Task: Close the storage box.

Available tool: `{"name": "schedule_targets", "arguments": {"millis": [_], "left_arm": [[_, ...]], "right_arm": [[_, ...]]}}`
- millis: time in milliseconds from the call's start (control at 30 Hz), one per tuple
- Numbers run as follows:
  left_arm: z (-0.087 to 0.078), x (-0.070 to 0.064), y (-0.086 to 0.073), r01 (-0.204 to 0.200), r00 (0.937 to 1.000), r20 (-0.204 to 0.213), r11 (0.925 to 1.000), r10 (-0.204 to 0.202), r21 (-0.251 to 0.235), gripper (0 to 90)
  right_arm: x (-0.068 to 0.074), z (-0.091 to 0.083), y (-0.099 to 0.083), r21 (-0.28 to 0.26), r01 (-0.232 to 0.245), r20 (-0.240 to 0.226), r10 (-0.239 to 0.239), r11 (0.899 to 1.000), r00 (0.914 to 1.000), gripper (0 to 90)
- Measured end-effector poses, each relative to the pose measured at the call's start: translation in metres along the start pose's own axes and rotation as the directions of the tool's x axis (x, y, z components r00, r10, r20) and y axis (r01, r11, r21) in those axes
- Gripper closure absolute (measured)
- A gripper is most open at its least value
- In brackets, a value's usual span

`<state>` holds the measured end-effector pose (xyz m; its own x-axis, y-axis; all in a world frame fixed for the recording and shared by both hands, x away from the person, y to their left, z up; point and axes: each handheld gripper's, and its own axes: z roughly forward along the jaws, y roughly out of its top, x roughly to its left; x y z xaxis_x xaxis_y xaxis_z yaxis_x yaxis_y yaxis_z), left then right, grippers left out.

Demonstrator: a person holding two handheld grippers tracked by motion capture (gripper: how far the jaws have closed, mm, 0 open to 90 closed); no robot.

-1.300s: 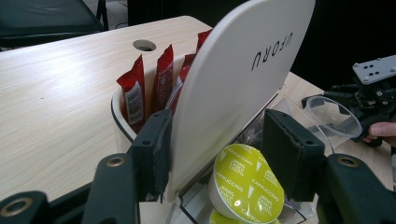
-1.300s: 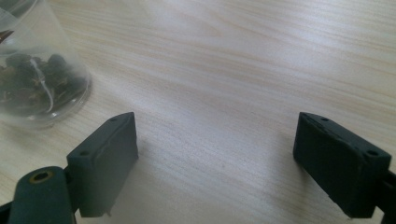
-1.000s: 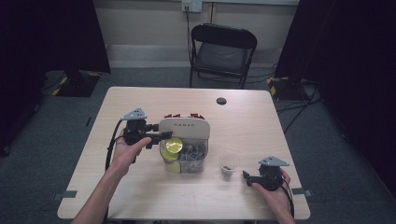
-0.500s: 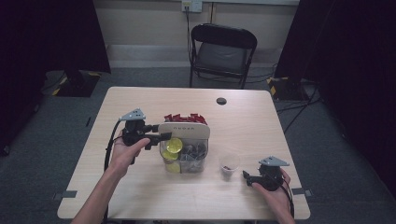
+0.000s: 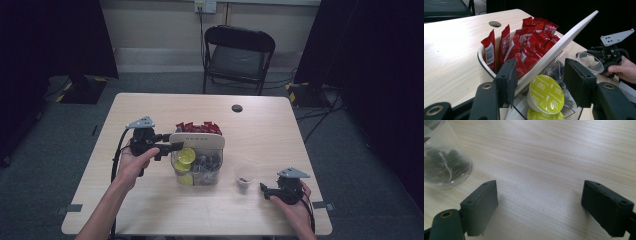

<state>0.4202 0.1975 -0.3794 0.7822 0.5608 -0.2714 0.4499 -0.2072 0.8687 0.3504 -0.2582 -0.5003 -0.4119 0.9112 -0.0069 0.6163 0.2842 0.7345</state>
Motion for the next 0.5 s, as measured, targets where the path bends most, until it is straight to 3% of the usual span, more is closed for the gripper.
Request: {"name": "schedule_targets", "arguments": {"millis": [333,500], "left_arm": [[-0.0059,-0.0050,-0.0024,-0.020,0.9996,0.022,0.9996,0.020,0.020,44.2],[-0.0060,-0.0071,-0.0043,-0.011,0.9998,0.017,0.9998,0.010,0.018,42.3]], "right_arm": [[-0.0001,0.0002,0.0002,0.000,0.001,0.000,-0.001,1.000,1.0000,13.4],[-0.0005,0.0010,0.0008,0.001,0.002,0.001,-0.002,1.000,1.0000,13.3]]}}
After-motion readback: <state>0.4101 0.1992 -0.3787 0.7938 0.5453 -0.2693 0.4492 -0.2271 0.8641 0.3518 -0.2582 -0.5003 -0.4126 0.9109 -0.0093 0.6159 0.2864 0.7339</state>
